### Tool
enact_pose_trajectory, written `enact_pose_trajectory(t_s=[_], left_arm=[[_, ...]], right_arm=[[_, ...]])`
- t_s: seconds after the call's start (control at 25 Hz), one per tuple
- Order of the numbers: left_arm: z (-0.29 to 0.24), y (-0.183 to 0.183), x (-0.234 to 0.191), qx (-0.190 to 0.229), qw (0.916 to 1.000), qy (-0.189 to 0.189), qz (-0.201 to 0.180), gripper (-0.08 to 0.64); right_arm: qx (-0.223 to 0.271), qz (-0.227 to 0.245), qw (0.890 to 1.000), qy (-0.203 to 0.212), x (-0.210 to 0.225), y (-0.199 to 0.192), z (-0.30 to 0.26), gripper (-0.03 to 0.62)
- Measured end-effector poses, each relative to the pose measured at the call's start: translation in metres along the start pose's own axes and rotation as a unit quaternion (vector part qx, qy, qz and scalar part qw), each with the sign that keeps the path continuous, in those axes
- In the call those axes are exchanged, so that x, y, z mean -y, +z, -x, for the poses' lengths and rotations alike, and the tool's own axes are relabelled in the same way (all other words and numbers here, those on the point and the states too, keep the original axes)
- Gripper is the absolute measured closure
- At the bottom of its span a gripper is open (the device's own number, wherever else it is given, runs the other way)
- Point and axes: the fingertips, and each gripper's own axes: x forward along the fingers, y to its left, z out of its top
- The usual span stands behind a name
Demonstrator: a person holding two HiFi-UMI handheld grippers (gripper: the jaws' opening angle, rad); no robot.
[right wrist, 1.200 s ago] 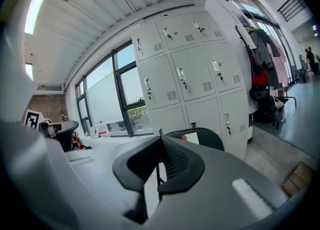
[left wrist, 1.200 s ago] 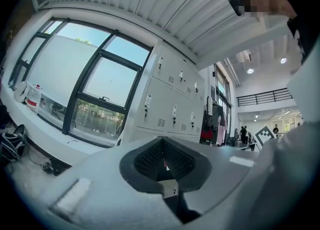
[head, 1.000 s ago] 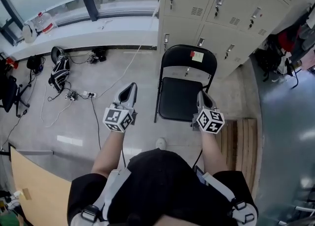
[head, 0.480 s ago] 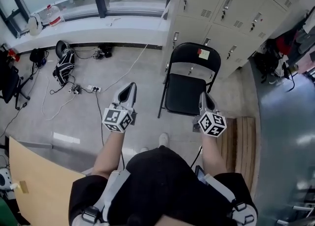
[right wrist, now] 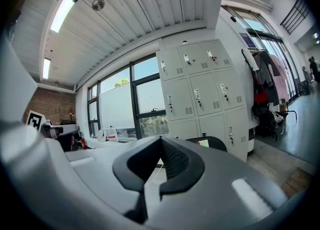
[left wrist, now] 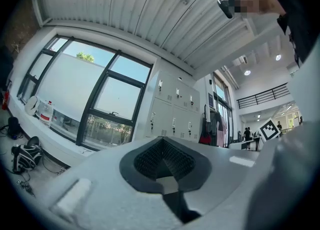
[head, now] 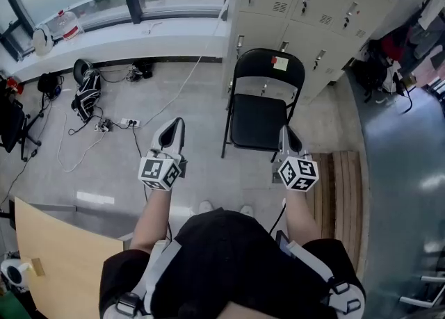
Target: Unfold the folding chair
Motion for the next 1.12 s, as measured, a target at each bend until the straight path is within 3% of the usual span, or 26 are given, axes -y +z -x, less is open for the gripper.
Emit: enact_pose_trajectory(t_s=[0.36,0.56,1.12], left_arm=[[-0.014,-0.011,0.044,0.008,0.9999,0.006,0.010,0.560],[-0.031,-0.013,0.072,0.011,0.9999,-0.010,0.007,0.560],[-0.047,-0.008,0.069,0.022,0.9997,0.010,0.008,0.560]], right_arm=[[0.012,0.002,1.000,-0.004,0.050,0.016,0.027,0.588],[0.022,-0.006,1.000,-0.005,0.065,0.020,0.030,0.588],[0.029,-0.010,0.999,0.014,0.077,0.031,0.011,0.588]])
